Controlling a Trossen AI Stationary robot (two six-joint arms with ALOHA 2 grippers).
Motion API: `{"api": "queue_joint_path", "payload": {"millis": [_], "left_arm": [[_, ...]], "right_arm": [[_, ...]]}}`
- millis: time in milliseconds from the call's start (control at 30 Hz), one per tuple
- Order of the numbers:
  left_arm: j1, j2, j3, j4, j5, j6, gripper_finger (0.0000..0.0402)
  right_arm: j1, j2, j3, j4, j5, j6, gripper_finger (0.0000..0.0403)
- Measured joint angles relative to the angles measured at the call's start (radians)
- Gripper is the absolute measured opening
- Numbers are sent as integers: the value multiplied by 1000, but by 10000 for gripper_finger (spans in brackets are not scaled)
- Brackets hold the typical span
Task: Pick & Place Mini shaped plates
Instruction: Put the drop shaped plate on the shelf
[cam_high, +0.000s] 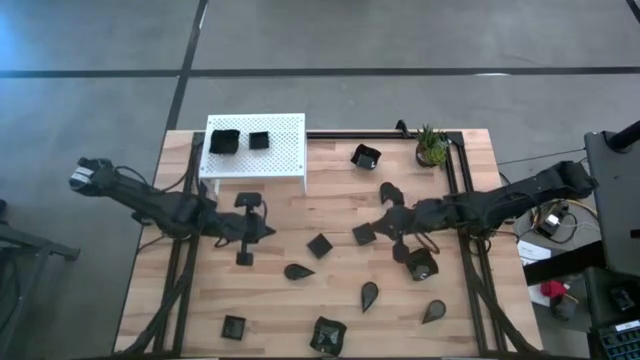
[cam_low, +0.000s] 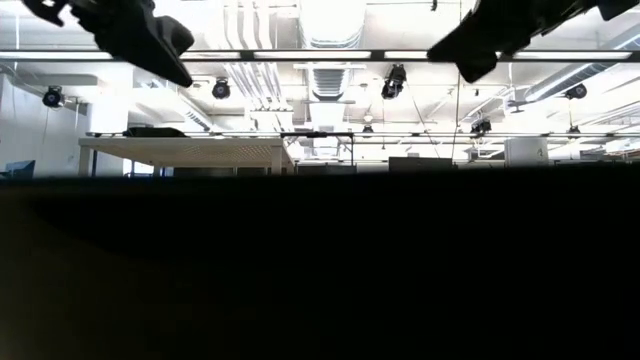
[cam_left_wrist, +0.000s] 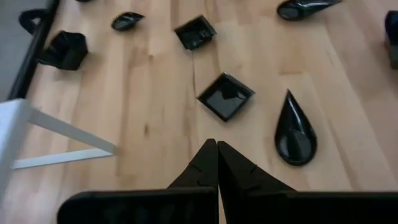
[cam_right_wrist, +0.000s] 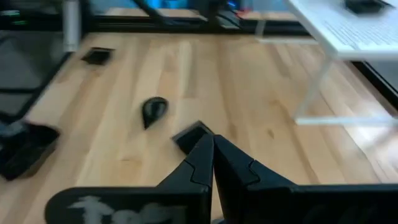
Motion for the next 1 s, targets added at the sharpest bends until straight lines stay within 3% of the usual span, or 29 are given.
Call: {"api": "queue_joint_path", "payload": {"millis": [167, 333, 567, 800, 1000], "left_arm": [[-32, 0, -18, 34, 0, -12, 0], [-44, 0, -18, 45, 0, -10, 0], [-46, 0, -18, 44, -1, -8, 0], [-47, 0, -18, 51, -1, -2, 0], [-47, 0, -17, 51, -1, -2, 0]], "right_arm": [[-3, 28, 0, -81, 119, 190, 8], [-14, 24, 0, -209, 244, 527, 8], [-55, 43, 0, -400, 261, 822, 8], [-120, 60, 0, -471, 259, 951, 8], [-178, 66, 0, -514, 252, 966, 9]]}}
